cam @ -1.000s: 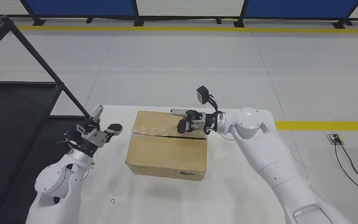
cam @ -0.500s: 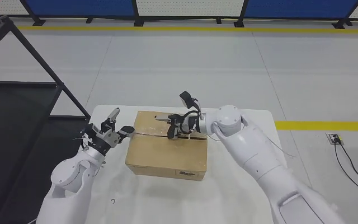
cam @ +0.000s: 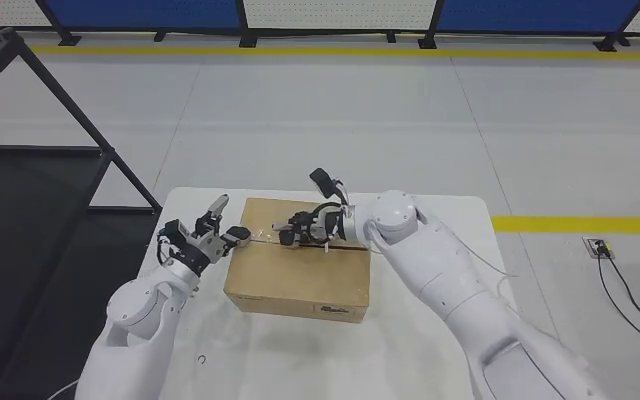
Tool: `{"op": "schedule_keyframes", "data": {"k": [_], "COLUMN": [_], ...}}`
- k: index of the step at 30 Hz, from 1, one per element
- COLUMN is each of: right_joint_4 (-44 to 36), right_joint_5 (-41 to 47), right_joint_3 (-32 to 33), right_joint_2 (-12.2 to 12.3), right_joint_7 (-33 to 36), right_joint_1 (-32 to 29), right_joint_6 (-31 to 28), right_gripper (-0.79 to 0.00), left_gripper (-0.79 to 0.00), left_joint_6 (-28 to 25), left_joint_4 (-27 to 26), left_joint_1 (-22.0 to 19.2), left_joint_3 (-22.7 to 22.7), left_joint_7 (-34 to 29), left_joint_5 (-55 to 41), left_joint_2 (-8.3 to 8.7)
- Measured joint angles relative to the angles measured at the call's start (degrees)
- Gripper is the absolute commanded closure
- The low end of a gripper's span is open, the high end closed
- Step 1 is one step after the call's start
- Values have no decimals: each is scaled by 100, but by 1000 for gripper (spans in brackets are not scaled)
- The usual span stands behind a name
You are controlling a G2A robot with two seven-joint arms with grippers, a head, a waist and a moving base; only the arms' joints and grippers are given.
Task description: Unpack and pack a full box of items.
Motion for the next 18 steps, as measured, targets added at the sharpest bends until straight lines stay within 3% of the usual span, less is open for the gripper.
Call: {"op": "schedule_keyframes", "data": {"k": [6,12,18], "right_joint_4": [230,419,499], "right_joint_5": [-207,-340,-421], "right_joint_3": [-181,-302,-384], "right_joint_2": [-183,-372,-565], "right_joint_7": [-66,-214,-341], "right_joint_1": [88,165,261], "right_joint_6": [180,277,281], "right_gripper": [0,0,0], "left_gripper": [-711,-754,-785], "left_joint_6": [-41,-178,-567], "left_joint_4": [-6,-141,-319], "left_joint_1": [15,132,499], "left_joint_3": [5,-122,-734], "left_joint_7": [50,85,301], "left_joint_5": [-116,-303,-873], "left_joint_2": [-3,7,41]}}
